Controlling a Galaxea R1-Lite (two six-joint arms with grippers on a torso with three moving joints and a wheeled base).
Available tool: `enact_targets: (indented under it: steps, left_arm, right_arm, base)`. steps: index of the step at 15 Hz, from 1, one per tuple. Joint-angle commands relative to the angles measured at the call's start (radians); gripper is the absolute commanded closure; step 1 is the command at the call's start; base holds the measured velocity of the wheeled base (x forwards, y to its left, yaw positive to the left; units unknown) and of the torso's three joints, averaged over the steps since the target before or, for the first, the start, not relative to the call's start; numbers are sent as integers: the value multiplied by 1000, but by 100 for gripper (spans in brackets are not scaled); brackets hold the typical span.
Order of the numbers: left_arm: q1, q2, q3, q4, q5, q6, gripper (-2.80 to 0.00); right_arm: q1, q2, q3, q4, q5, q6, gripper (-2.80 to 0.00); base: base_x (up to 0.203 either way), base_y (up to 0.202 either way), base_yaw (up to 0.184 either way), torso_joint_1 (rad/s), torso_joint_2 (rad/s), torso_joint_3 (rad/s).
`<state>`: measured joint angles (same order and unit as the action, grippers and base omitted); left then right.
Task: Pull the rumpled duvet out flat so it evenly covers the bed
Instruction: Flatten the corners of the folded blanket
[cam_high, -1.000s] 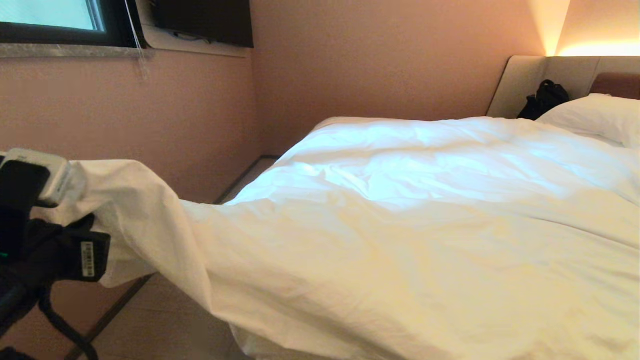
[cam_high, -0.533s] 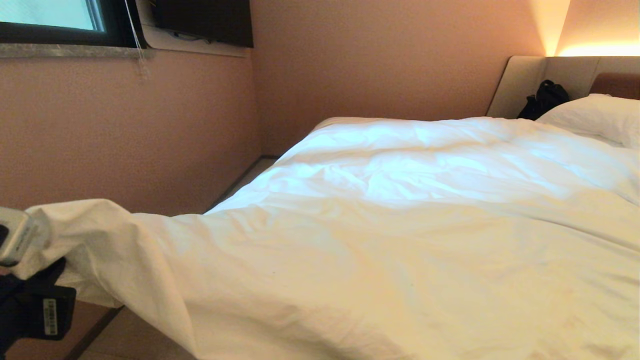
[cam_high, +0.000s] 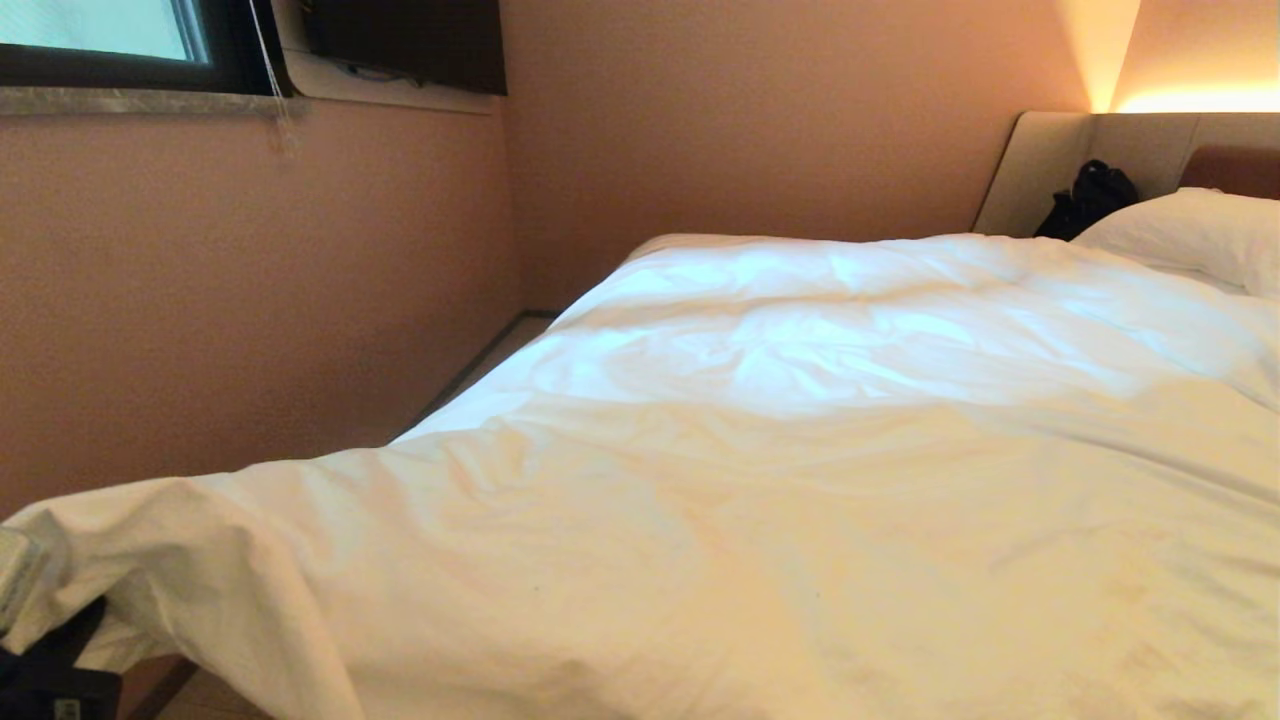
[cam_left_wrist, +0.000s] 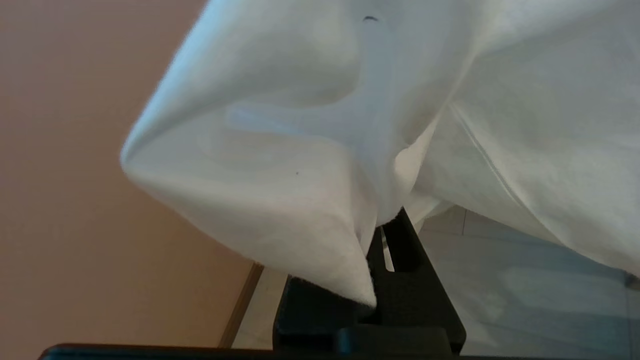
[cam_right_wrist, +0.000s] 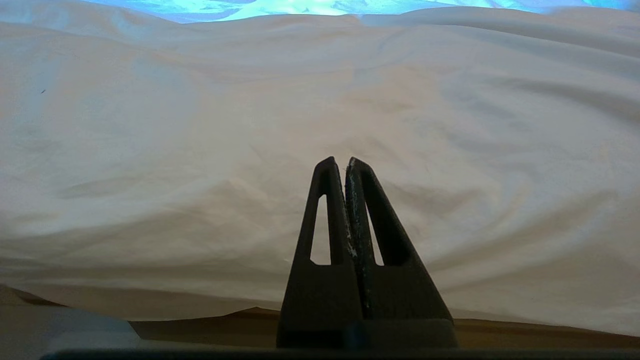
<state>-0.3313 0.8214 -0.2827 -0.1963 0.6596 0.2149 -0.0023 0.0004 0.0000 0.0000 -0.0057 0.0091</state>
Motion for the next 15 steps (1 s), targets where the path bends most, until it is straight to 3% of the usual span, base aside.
enact_targets:
  steps: [1, 15]
  left_arm:
    - [2, -42, 5, 20, 5, 0, 0]
    - [32, -139, 62, 113, 3, -2, 0]
  right_arm:
    - [-1, 0, 0, 0, 0, 0, 0]
    - [-1, 0, 0, 0, 0, 0, 0]
  base:
    - [0, 0, 0, 0, 0, 0]
    - [0, 0, 0, 0, 0, 0]
